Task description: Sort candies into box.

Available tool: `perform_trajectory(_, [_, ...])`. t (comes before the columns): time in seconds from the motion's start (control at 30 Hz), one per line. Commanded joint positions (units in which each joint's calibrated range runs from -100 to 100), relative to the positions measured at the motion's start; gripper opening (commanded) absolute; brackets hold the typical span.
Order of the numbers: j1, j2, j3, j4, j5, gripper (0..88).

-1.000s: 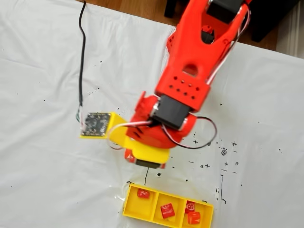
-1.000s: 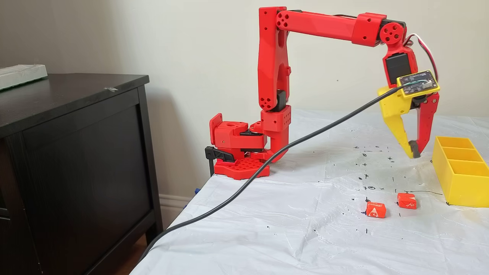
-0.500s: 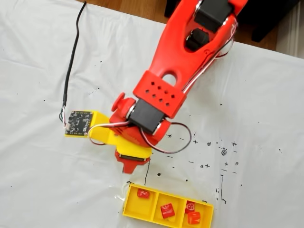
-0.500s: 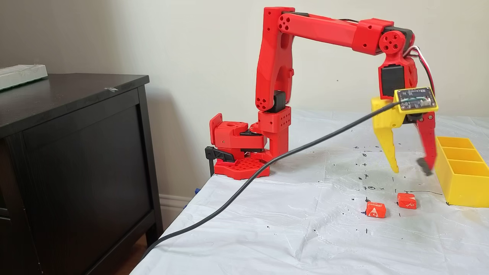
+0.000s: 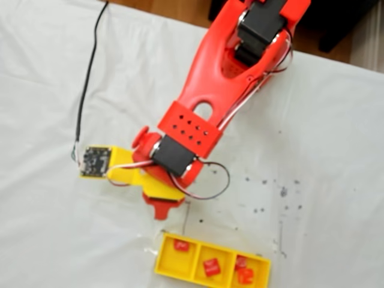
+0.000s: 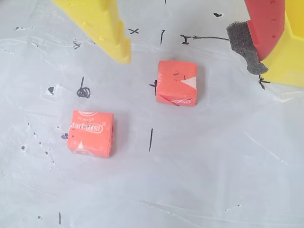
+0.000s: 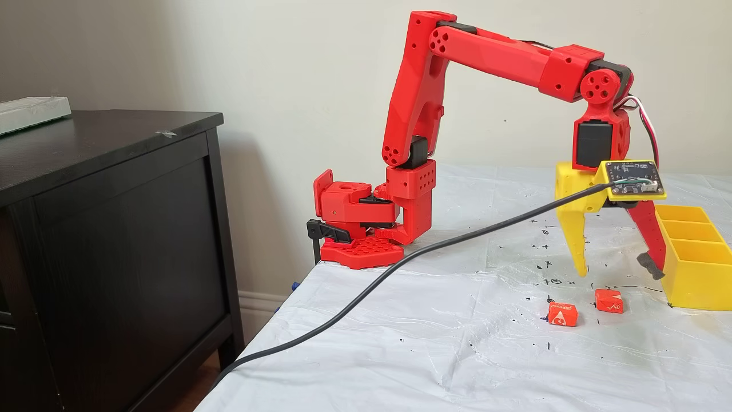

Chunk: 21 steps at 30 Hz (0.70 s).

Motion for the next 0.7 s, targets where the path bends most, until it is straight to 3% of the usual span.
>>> perform_trajectory(0.0, [0.44,-1.15,-2.73,-0.89,0.2,31.2])
perform_trajectory(0.67, [-0.56,6.57,-5.19,-2.12,-0.63,29.2])
